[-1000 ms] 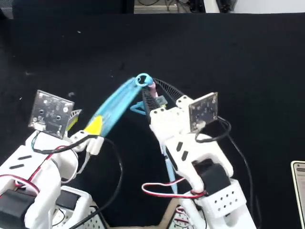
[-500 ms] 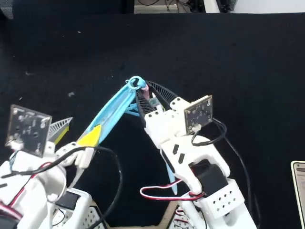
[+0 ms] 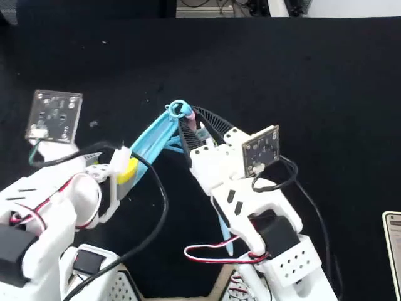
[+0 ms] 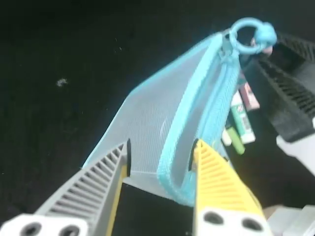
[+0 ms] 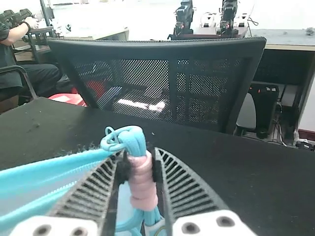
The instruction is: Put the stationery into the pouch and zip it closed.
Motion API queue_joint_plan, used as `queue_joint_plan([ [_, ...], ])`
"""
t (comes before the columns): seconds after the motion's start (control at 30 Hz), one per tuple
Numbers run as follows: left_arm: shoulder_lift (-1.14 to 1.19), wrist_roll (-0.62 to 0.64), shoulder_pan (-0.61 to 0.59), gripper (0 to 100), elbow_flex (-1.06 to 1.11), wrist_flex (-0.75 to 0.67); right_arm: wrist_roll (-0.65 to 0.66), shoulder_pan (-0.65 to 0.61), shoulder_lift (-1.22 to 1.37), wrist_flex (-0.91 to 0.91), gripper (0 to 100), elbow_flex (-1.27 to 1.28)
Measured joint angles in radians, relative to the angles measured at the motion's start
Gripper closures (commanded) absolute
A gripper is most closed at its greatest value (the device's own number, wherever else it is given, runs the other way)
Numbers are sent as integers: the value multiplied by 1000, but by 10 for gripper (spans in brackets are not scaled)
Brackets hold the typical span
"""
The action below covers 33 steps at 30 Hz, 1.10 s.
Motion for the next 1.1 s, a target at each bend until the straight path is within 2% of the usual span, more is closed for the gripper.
queue_joint_plan([
  [0.37,-78,35,0,784,34,0,0,0,0,0,988,0],
  [0.67,17,37,-3,786,98,0,0,0,0,0,988,0],
  [0.73,20,37,-3,826,98,0,0,0,0,0,988,0],
  [0.83,14,38,-5,977,98,0,0,0,0,0,988,0],
  [0.9,14,38,0,953,98,0,0,-2,0,0,987,0],
  [0.97,14,21,0,974,98,0,0,-6,0,0,987,0],
  [1.1,11,-87,-6,970,98,0,0,-5,-6,-2,987,15],
])
